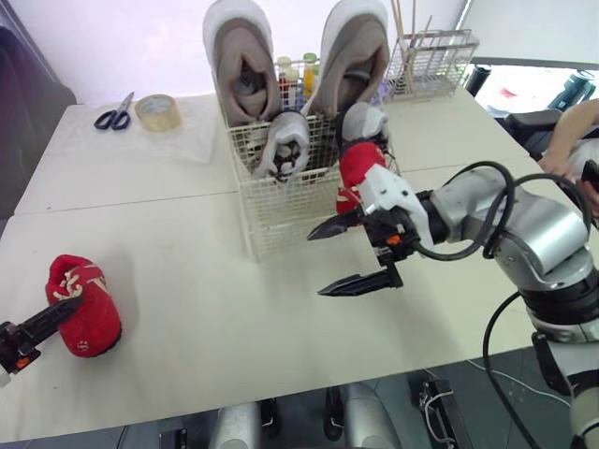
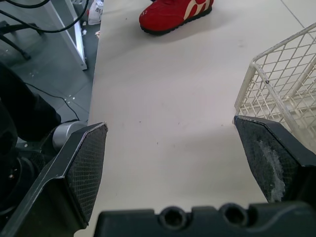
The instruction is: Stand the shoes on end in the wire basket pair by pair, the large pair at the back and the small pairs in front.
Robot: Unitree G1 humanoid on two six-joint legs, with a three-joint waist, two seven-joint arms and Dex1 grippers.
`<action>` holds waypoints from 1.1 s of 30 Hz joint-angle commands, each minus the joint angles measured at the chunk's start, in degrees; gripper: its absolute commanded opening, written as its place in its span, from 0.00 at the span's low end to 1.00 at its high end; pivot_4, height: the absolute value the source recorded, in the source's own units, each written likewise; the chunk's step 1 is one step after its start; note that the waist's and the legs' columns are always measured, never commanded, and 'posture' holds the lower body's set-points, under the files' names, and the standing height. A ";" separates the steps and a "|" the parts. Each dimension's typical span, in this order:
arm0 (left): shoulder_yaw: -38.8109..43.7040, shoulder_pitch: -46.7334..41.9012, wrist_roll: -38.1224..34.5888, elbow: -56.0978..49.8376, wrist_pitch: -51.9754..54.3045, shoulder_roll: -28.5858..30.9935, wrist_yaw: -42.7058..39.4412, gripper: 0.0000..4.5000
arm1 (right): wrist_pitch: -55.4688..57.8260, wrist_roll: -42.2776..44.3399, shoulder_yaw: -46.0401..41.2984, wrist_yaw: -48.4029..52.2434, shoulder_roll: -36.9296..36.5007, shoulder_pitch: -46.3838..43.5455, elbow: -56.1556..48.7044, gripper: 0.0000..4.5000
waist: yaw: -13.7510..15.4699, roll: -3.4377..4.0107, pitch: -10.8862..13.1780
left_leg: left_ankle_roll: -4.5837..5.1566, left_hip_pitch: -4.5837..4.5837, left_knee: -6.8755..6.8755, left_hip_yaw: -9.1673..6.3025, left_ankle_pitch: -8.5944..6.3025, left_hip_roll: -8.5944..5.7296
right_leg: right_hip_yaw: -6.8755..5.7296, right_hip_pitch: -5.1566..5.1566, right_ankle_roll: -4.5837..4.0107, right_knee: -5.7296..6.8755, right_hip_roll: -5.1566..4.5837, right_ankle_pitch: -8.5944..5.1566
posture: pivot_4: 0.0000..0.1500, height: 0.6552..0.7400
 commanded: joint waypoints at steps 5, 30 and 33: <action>-5.19 -4.18 4.30 8.73 -2.20 2.72 -0.96 0.35 | -0.69 -0.06 -1.76 -1.15 0.77 -0.51 -1.12 1.00 | 0.23 0.00 0.00 | 0.08 -0.03 0.26 -0.04 -0.05 0.06 | -0.07 0.04 0.00 0.10 0.02 0.00 | 1.00 1.00; -25.91 -38.67 3.58 -61.20 -25.03 -22.10 50.27 0.00 | 3.73 9.23 -25.26 -3.03 -7.42 -7.37 17.89 1.00 | 1.14 -0.51 -0.03 | 0.26 0.21 0.71 -0.07 0.11 -0.08 | -0.25 1.20 0.83 -0.19 0.48 0.58 | 1.00 1.00; -33.10 -37.35 13.30 -60.64 -32.71 -23.88 47.67 0.00 | 4.57 10.69 -27.12 -3.23 -7.51 -7.55 20.00 1.00 | 1.18 -0.50 -0.04 | 0.25 0.22 0.74 -0.12 0.11 0.05 | -0.24 1.20 0.82 -0.18 0.64 0.58 | 1.00 1.00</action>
